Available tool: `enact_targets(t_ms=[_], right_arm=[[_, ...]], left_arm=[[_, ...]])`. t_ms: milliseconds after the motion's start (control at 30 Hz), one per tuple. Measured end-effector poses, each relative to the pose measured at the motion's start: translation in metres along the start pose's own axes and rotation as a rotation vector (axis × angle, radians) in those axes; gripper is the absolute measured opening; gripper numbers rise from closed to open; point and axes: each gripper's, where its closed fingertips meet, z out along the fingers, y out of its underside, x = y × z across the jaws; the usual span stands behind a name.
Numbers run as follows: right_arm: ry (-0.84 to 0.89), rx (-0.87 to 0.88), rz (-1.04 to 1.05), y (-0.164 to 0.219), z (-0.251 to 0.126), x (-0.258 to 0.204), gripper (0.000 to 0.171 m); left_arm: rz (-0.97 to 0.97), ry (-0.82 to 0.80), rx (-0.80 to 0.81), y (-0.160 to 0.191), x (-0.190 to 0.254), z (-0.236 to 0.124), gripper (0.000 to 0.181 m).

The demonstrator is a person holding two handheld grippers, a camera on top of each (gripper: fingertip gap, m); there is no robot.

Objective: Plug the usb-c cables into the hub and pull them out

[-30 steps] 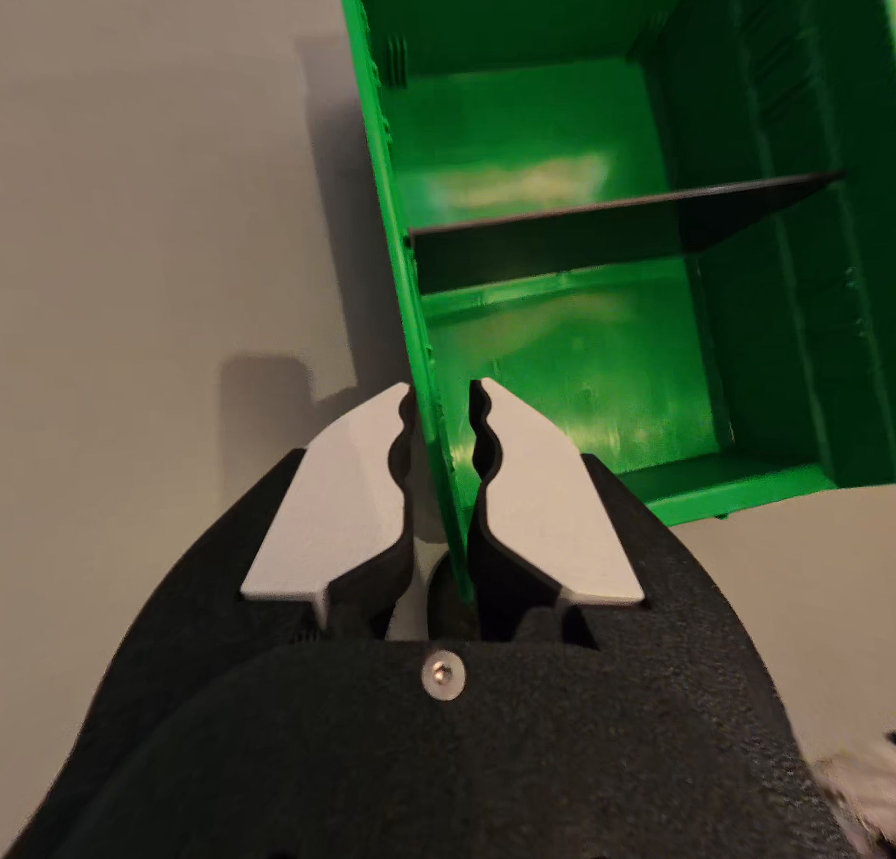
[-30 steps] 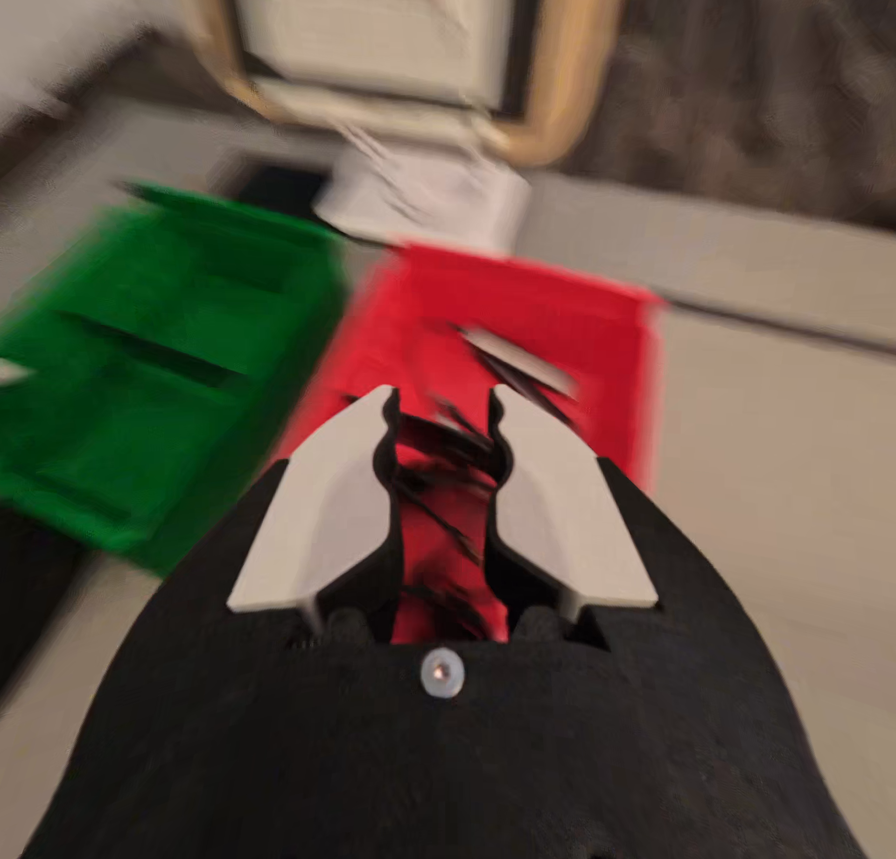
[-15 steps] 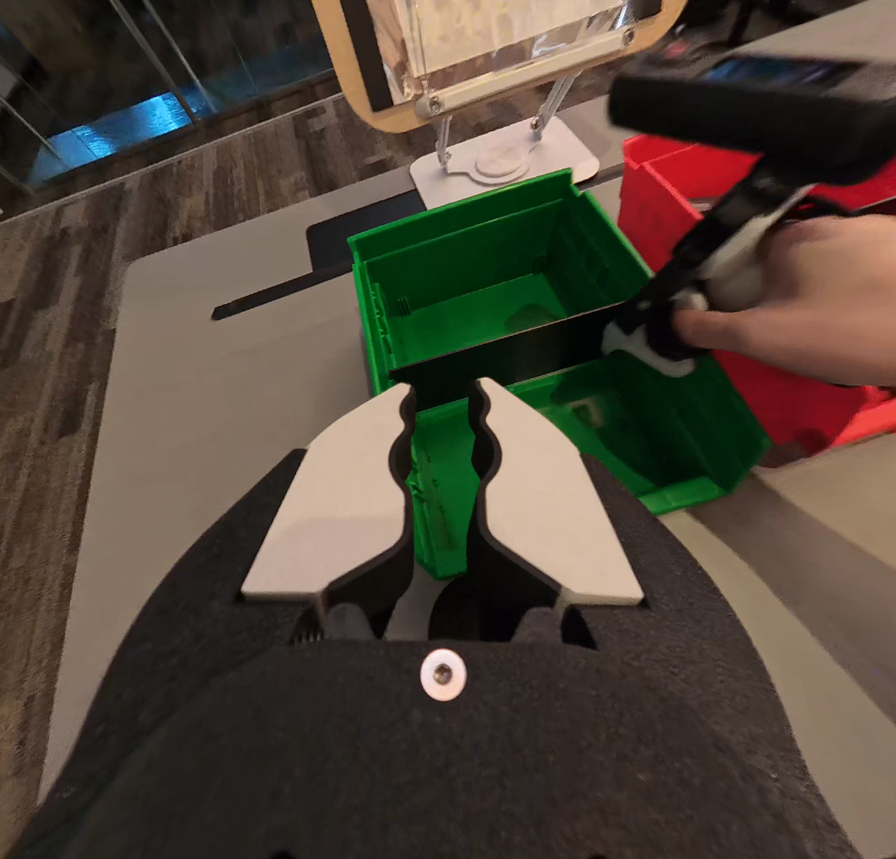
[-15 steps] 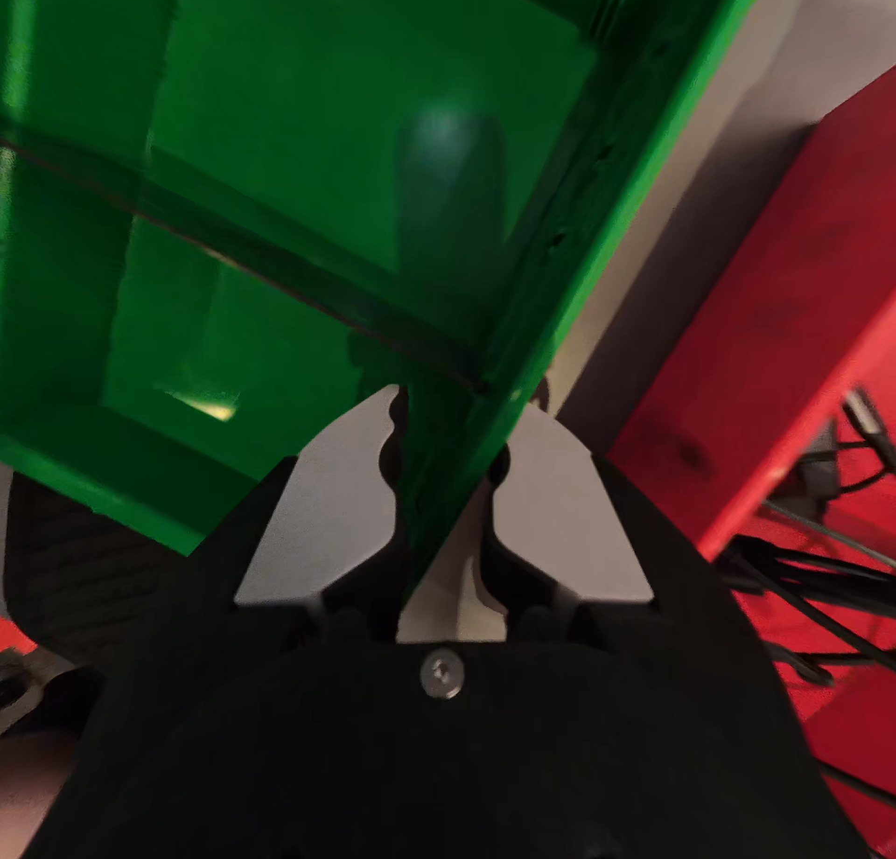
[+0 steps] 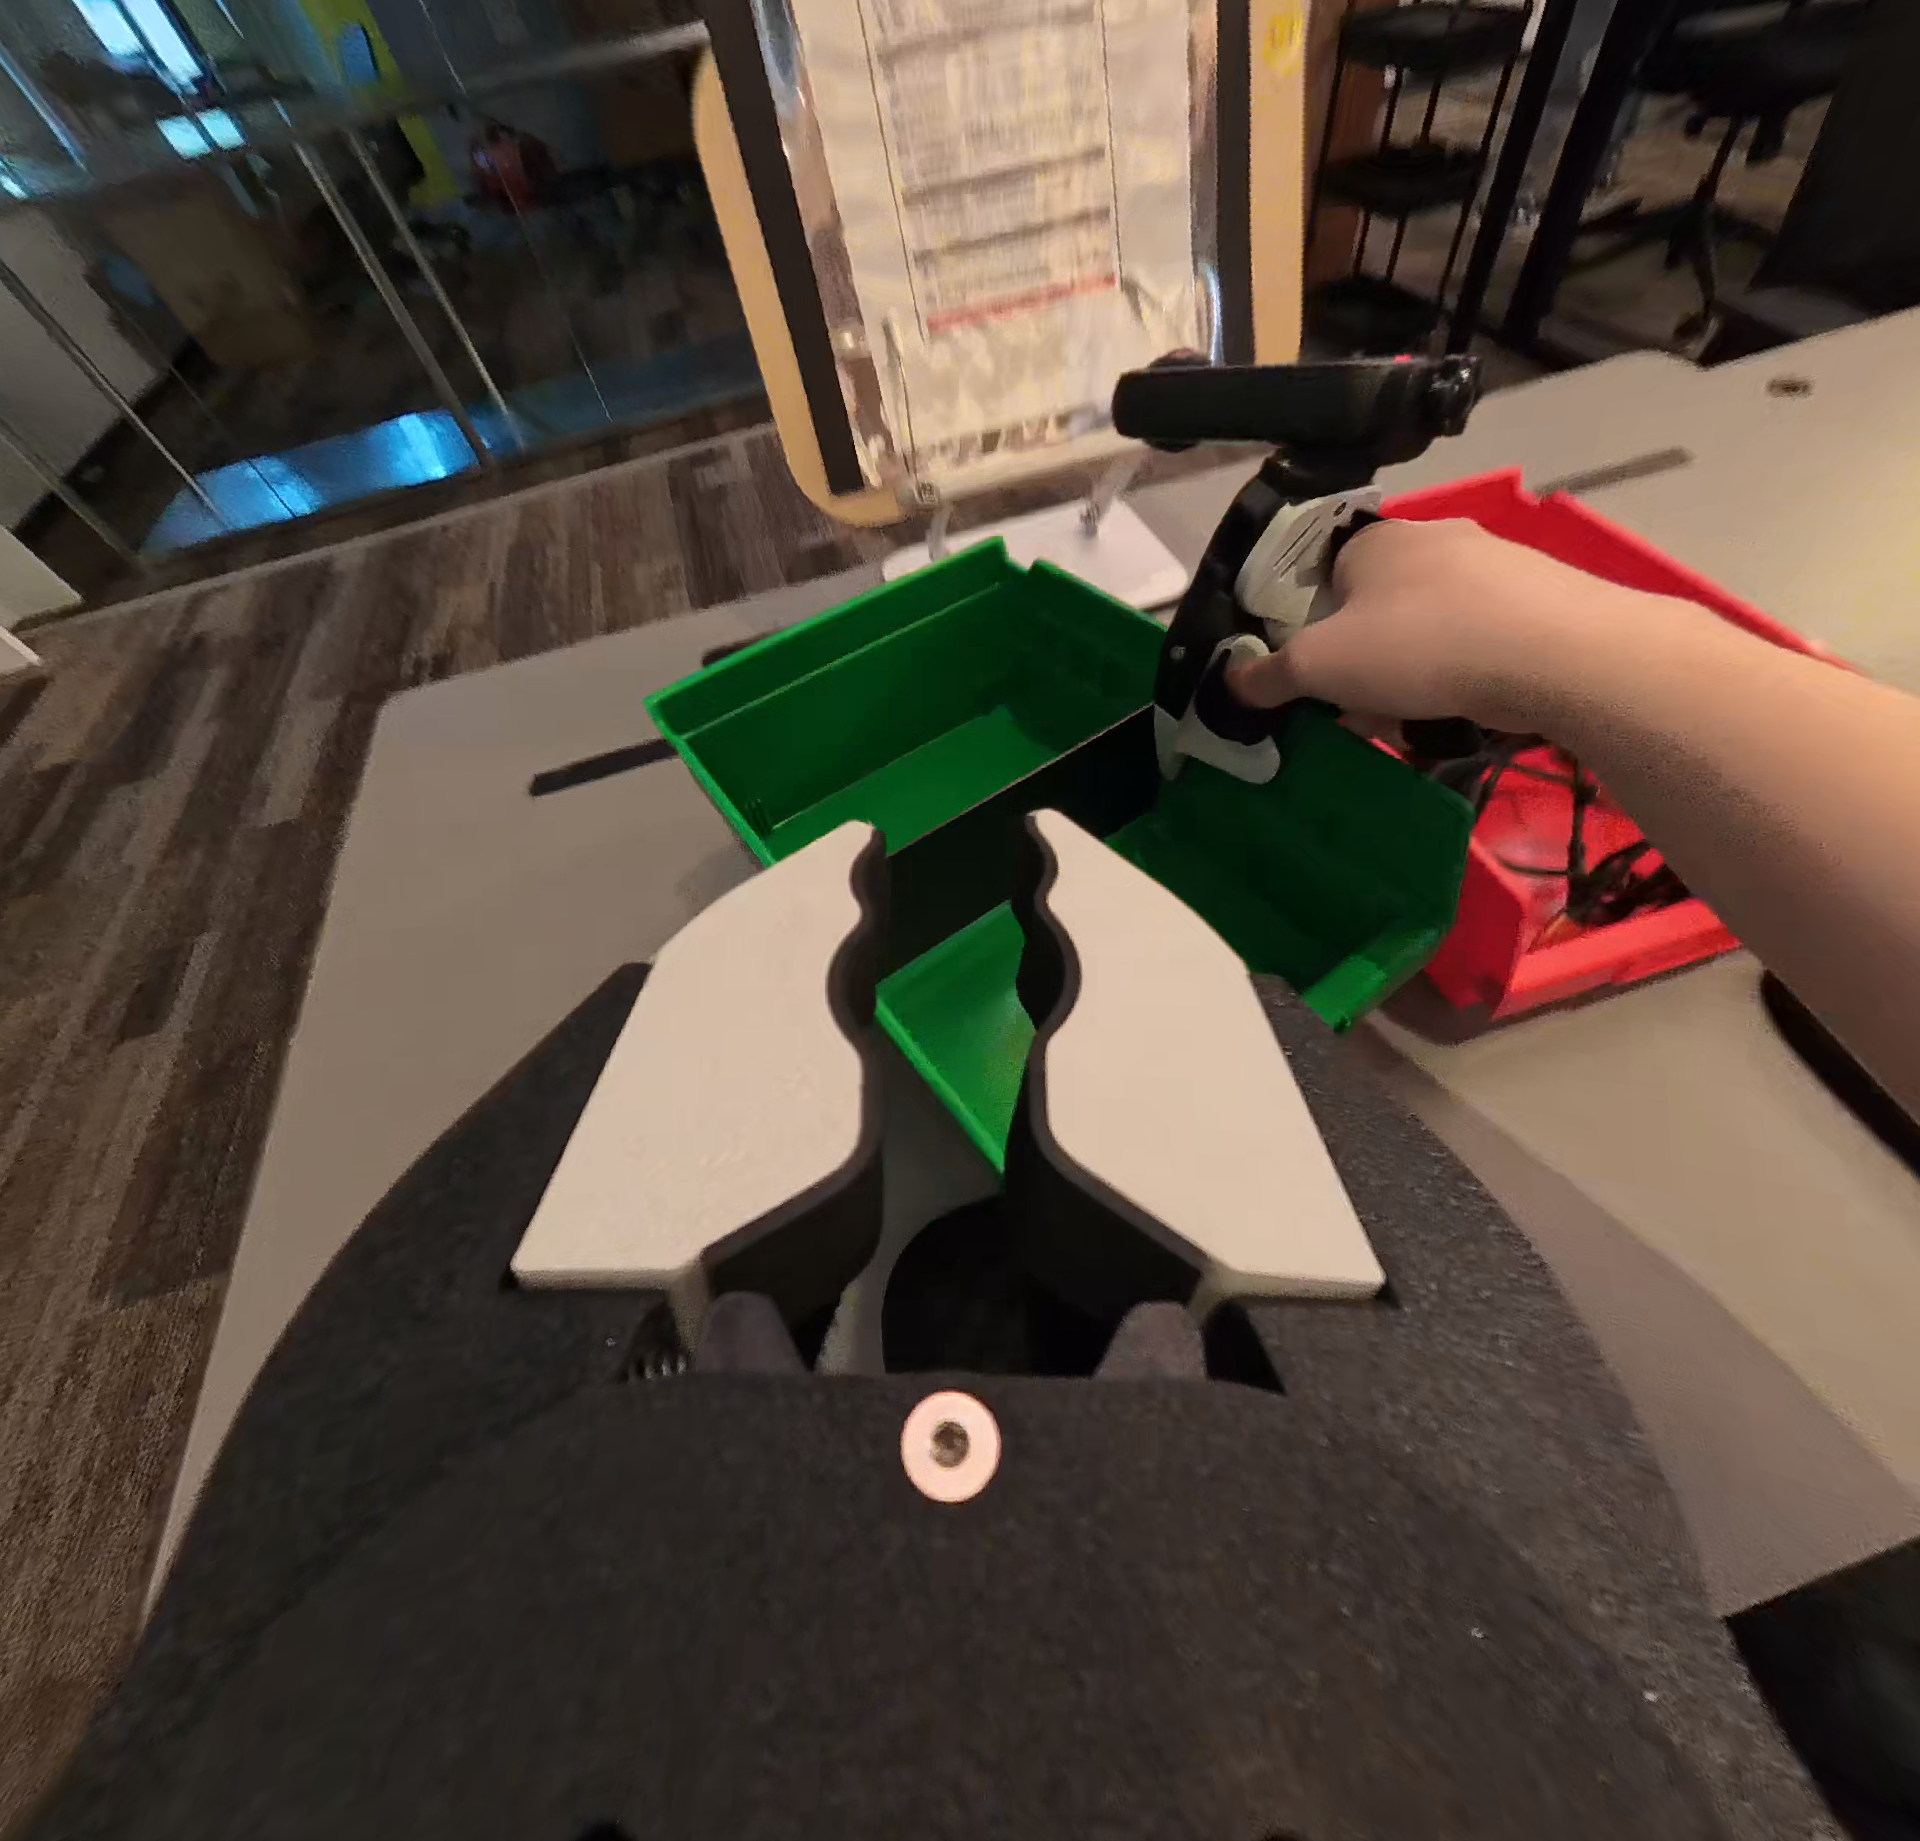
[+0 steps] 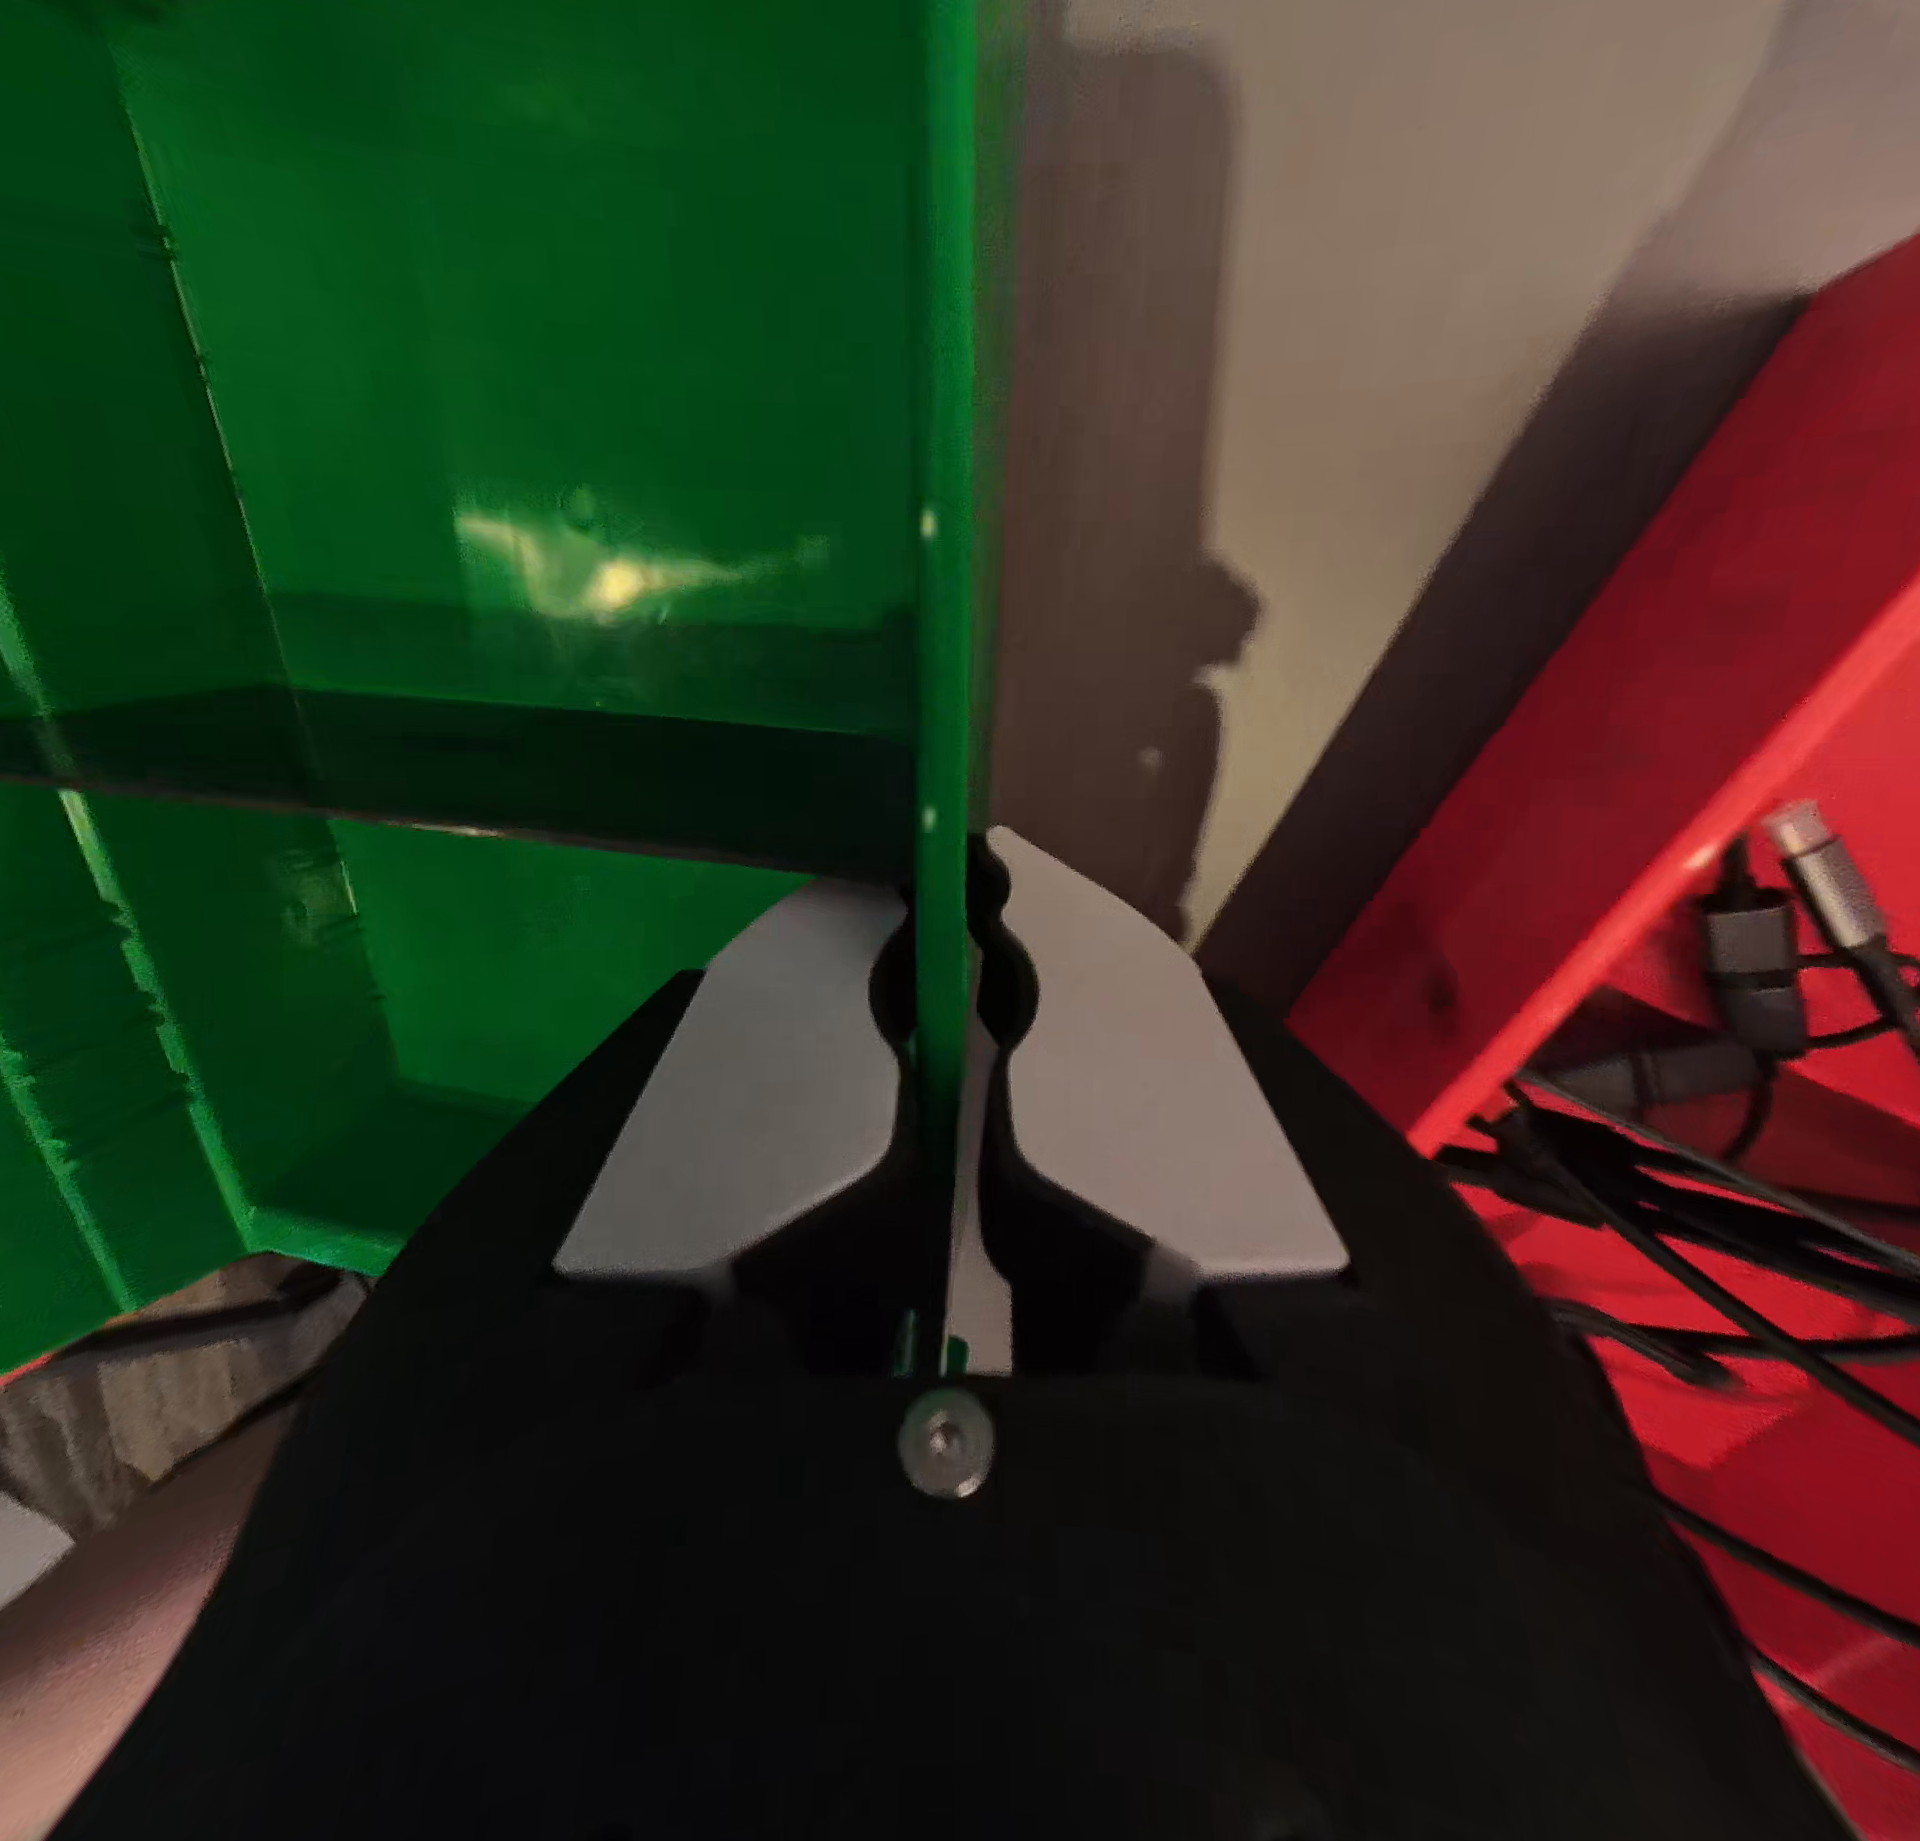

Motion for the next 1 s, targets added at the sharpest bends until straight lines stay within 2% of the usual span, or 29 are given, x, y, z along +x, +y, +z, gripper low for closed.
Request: enact_targets(t_ms=[133,200,267,367,500,633,733,800,867,1000], right_arm=[[-0.027,0.004,-0.073,-0.01,-0.066,-0.004,0.006],[-0.038,0.043,-0.081,-0.014,-0.108,0.015,0.006],[-0.041,0.069,-0.061,-0.009,-0.15,0.049,0.006],[-0.008,0.09,0.015,0.017,-0.205,0.128,0.006],[0.084,0.098,0.185,0.085,-0.249,0.255,0.006],[0.158,0.089,0.359,0.166,-0.259,0.359,0.006],[0.216,0.046,0.459,0.222,-0.253,0.413,0.006],[0.253,0.011,0.502,0.253,-0.244,0.44,0.006],[0.27,-0.023,0.527,0.275,-0.231,0.457,0.007],[0.244,-0.062,0.539,0.291,-0.2,0.471,0.006]], left_arm=[[-0.072,-0.052,0.205,-0.038,-0.004,-0.039,0.024],[-0.117,-0.042,0.316,-0.053,-0.003,-0.055,0.032],[-0.129,0.022,0.337,-0.056,0.005,-0.057,0.039],[-0.149,0.183,0.214,-0.04,0.032,-0.024,0.045],[-0.132,0.428,-0.15,0.013,0.098,0.066,0.044],[-0.104,0.493,-0.36,0.044,0.149,0.162,0.045],[-0.124,0.52,-0.518,0.064,0.177,0.215,0.051],[-0.131,0.548,-0.63,0.077,0.194,0.237,0.053],[-0.085,0.514,-0.724,0.092,0.199,0.253,0.044],[0.019,0.445,-0.807,0.098,0.19,0.266,0.028]])
